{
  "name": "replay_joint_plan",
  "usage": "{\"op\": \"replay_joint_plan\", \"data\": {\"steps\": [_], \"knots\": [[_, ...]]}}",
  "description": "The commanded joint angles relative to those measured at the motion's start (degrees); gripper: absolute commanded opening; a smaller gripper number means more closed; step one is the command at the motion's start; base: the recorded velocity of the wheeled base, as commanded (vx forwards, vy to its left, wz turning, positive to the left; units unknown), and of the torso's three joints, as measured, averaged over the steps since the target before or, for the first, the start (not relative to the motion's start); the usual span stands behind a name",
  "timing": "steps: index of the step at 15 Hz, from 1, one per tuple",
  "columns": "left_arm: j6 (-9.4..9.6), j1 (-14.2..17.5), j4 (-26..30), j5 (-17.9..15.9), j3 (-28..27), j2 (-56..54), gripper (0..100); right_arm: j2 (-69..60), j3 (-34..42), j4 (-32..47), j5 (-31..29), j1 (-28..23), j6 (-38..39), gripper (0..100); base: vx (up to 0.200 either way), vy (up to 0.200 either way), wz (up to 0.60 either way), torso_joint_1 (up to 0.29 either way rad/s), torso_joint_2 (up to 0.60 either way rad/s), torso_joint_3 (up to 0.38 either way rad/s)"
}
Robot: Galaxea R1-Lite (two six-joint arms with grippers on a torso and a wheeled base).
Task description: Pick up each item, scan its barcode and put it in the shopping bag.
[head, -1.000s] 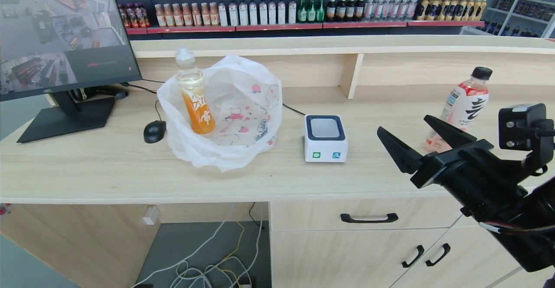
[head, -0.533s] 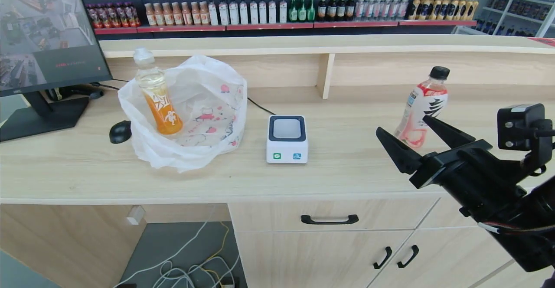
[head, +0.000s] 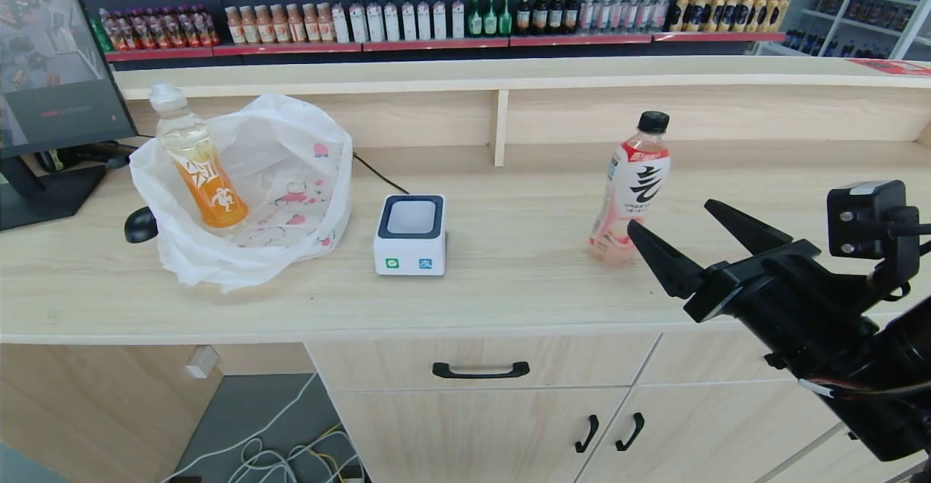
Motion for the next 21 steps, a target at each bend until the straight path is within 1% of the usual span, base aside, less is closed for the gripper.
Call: {"op": "replay_joint_plan", "data": {"steps": [1,4,8,10,12,14,15,16,18,19,21], "knots": [[0.29,-0.02,0.0,-0.04,0.0,-0.02,100,0.33,0.44,0.05,-0.02,0.07,-0.5,100,0.0,0.0,0.0,0.0,0.0,0.0],[0.29,-0.02,0.0,-0.04,0.0,-0.02,100,0.59,1.06,-0.04,-0.11,0.07,-0.85,100,0.0,0.0,0.0,0.0,0.0,0.0],[0.29,-0.02,0.0,0.05,0.0,-0.02,100,3.76,-0.88,-0.39,0.07,-0.11,-0.41,100,0.0,0.0,0.0,0.0,0.0,0.0],[0.29,-0.02,0.0,0.05,0.0,-0.02,100,5.69,-3.86,-0.39,0.33,-1.78,-0.5,100,0.0,0.0,0.0,0.0,0.0,0.0],[0.29,-0.02,0.0,-0.04,0.0,-0.02,100,6.57,-4.48,-0.39,0.42,-2.22,-0.5,100,0.0,0.0,0.0,0.0,0.0,0.0],[0.29,-0.02,0.0,-0.04,0.0,-0.02,100,7.27,-6.24,1.37,0.33,-4.77,-0.41,100,0.0,0.0,0.0,0.0,0.0,0.0],[0.29,-0.11,0.0,-0.04,0.0,-0.02,100,7.27,-7.12,3.13,0.42,-5.82,-0.41,100,0.0,0.0,0.0,0.0,0.0,0.0],[0.29,-0.02,0.0,-0.04,0.0,-0.02,100,7.1,-9.84,6.2,0.51,-6.88,-0.06,100,0.0,0.0,0.0,0.0,0.0,0.0],[0.29,-0.02,0.0,-0.04,0.0,-0.02,100,6.48,-14.76,12.45,0.51,-7.23,1.52,100,0.0,0.0,0.0,0.0,0.0,0.0],[0.29,-0.02,0.0,-0.04,0.0,-0.02,100,5.87,-19.33,18.33,0.42,-7.4,2.32,100,0.0,0.0,0.0,0.0,0.0,0.0],[0.29,-0.02,0.0,-0.04,0.0,-0.02,100,5.78,-23.73,24.05,0.42,-8.46,2.32,100,0.0,0.0,0.0,0.0,0.0,0.0]]}}
